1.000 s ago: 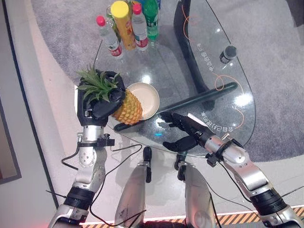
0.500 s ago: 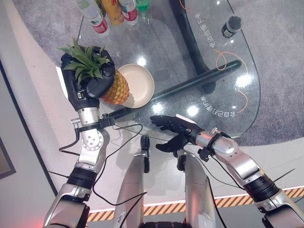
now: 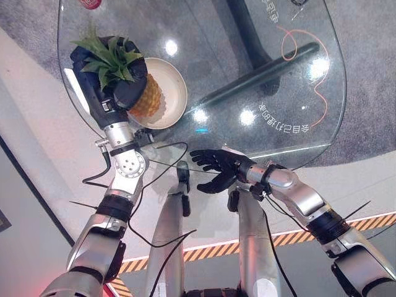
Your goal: Pick up the fruit to the plate
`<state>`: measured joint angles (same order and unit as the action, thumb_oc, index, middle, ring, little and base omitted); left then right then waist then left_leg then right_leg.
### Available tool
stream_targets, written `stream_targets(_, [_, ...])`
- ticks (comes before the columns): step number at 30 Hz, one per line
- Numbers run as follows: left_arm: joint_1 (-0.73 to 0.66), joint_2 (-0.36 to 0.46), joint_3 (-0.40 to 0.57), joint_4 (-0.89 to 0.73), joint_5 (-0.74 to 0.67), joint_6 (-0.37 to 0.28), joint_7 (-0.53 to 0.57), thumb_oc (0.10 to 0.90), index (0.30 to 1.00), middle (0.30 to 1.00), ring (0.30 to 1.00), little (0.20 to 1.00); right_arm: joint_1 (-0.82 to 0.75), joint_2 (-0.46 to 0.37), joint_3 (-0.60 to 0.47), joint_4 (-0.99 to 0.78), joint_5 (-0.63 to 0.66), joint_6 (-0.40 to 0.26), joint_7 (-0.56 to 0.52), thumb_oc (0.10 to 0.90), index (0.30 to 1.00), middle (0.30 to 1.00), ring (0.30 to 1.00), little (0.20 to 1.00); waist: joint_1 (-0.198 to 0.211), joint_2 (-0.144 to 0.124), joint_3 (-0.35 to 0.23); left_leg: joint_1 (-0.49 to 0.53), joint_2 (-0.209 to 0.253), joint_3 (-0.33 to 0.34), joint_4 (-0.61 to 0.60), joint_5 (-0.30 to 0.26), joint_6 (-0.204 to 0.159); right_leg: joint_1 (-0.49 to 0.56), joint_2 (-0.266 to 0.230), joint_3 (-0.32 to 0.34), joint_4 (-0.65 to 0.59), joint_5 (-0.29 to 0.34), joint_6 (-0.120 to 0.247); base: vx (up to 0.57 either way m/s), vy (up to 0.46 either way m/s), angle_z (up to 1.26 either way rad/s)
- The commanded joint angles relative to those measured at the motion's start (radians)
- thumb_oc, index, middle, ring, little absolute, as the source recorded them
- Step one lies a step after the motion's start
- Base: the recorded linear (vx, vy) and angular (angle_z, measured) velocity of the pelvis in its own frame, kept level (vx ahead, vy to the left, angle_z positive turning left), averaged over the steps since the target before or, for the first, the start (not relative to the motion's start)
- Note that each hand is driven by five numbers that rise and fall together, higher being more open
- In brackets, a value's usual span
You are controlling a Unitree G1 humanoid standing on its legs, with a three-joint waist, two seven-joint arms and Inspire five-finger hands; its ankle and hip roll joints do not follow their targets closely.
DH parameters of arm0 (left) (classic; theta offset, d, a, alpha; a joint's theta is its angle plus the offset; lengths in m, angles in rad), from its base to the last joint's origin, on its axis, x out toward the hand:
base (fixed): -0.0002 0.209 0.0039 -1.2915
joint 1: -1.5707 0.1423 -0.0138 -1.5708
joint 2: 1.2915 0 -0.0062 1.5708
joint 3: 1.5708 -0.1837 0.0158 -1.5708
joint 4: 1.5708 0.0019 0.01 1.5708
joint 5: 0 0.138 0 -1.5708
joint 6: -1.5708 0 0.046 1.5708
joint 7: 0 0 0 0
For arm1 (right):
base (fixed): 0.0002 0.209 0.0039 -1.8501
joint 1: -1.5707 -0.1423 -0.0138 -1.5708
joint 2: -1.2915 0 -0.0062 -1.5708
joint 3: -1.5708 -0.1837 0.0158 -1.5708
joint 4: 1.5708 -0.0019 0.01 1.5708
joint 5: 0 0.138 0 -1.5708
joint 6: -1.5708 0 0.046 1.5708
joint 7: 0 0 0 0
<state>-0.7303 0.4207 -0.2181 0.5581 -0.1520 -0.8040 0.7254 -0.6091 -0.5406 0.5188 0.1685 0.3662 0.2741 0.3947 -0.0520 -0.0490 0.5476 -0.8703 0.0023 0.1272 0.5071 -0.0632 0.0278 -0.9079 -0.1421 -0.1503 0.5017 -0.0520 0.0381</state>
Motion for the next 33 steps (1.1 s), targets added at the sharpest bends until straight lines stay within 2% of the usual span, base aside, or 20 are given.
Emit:
stream_targets(1, [-0.118, 0.016, 0.029, -0.081, 0.106, -0.192, 0.069, 0.100, 0.300, 0.300, 0.300, 0.200, -0.004, 0.012, 0.021, -0.079, 0.083, -0.055, 0.048, 0.800, 0.900, 0.900, 0.900, 0.900, 0.026, 0.005, -0.028, 0.028, -0.081, 0.067, -0.049, -0.026, -0.016, 0.001, 0.090, -0.046, -0.001, 0.043, 0.028, -0.01, 0.031, -0.02])
stream_targets(8, [-0.169, 0.022, 0.010, -0.047, 0.309, -0.195, 0.273, 0.100, 0.300, 0.300, 0.300, 0.200, -0.014, 0.006, 0.025, -0.057, 0.096, -0.064, 0.048, 0.800, 0.900, 0.900, 0.900, 0.900, 0.013, -0.003, -0.028, -0.029, -0.089, 0.067, -0.055, -0.005, -0.029, -0.044, 0.105, -0.050, -0.025, 0.059, 0.018, -0.01, 0.029, -0.06])
stream_targets(21, [-0.206, 0.031, -0.020, 0.032, 0.426, -0.138, 0.419, 0.100, 0.300, 0.300, 0.300, 0.200, -0.024, -0.001, 0.022, -0.064, 0.093, -0.072, 0.048, 0.800, 0.900, 0.900, 0.900, 0.900, 0.001, -0.008, -0.028, -0.116, -0.090, 0.050, -0.047, 0.022, -0.052, -0.123, 0.115, -0.051, -0.019, 0.071, 0.015, 0.00, 0.001, 0.00])
stream_targets(30, [-0.210, 0.045, -0.051, 0.071, 0.483, -0.064, 0.531, 0.100, 0.300, 0.300, 0.300, 0.200, -0.018, -0.003, 0.024, -0.061, 0.082, -0.091, 0.040, 0.800, 0.900, 0.900, 0.900, 0.900, -0.003, -0.007, -0.028, -0.150, -0.089, 0.038, -0.044, 0.031, -0.064, -0.158, 0.114, -0.047, -0.014, 0.079, 0.017, 0.00, 0.000, 0.00])
stream_targets(31, [-0.208, 0.048, -0.052, 0.074, 0.484, -0.059, 0.539, 0.127, 0.324, 0.324, 0.324, 0.227, -0.014, -0.002, 0.025, -0.062, 0.081, -0.094, 0.039, 0.800, 0.900, 0.900, 0.900, 0.900, -0.003, -0.007, -0.028, -0.150, -0.089, 0.037, -0.045, 0.031, -0.065, -0.158, 0.114, -0.046, -0.014, 0.079, 0.018, 0.00, 0.000, 0.00])
stream_targets(32, [-0.206, 0.048, -0.053, 0.077, 0.483, -0.059, 0.545, 0.207, 0.392, 0.392, 0.392, 0.307, -0.009, -0.002, 0.026, -0.064, 0.079, -0.099, 0.038, 0.800, 0.900, 0.900, 0.900, 0.900, -0.003, -0.007, -0.028, -0.150, -0.089, 0.037, -0.046, 0.032, -0.065, -0.159, 0.115, -0.046, -0.015, 0.080, 0.018, 0.00, 0.000, 0.00])
stream_targets(33, [-0.204, 0.048, -0.054, 0.078, 0.484, -0.060, 0.550, 0.215, 0.399, 0.399, 0.399, 0.315, -0.009, -0.001, 0.026, -0.065, 0.077, -0.099, 0.038, 0.800, 0.900, 0.900, 0.900, 0.900, -0.003, -0.006, -0.028, -0.150, -0.089, 0.036, -0.046, 0.032, -0.065, -0.160, 0.116, -0.045, -0.014, 0.080, 0.018, 0.00, 0.000, 0.00])
